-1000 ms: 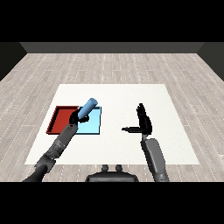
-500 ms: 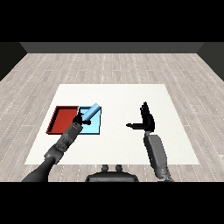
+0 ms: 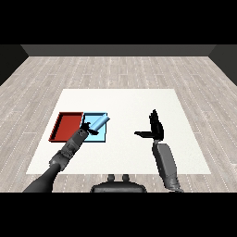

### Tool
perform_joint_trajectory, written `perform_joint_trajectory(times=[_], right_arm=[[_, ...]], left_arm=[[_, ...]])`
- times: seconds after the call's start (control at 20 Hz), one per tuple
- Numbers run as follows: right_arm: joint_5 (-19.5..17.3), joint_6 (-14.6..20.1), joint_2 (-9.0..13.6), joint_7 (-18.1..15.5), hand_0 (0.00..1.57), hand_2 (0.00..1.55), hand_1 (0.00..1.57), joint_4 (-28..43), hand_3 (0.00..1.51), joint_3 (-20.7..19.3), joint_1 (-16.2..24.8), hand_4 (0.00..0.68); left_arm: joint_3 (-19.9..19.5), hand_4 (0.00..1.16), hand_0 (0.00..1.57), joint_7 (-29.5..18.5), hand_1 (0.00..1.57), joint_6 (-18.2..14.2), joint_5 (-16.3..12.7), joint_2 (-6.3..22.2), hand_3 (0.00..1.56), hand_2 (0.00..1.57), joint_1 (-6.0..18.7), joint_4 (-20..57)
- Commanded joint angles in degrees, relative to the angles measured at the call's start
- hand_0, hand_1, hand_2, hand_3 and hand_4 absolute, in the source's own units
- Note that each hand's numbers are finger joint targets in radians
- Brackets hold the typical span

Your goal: Pick the blue can and put it in the blue box

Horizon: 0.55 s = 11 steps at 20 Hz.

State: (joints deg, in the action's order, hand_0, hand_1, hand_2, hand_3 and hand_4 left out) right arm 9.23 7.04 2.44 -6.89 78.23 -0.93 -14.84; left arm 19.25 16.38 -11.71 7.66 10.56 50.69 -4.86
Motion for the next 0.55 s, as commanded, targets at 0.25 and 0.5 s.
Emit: perform_joint_trajectory(times=[0.25, 0.5], right_arm=[[-0.6, -1.1, 1.5, -0.9, 0.0, 0.0, 0.0, 1.5, 0.0, 0.1, 2.6, 0.0], [-3.0, -2.1, 4.2, -0.9, 0.0, 0.0, 0.0, 2.3, 0.0, 1.2, 1.8, 0.0]], left_arm=[[-7.5, 0.0, 0.0, -13.1, 0.0, -31.2, -5.2, -0.7, 0.0, 0.0, -3.5, -7.5], [-14.1, 0.0, 0.0, -31.6, 0.0, -28.1, -11.5, -0.4, 0.0, 0.0, -3.4, -22.7]])
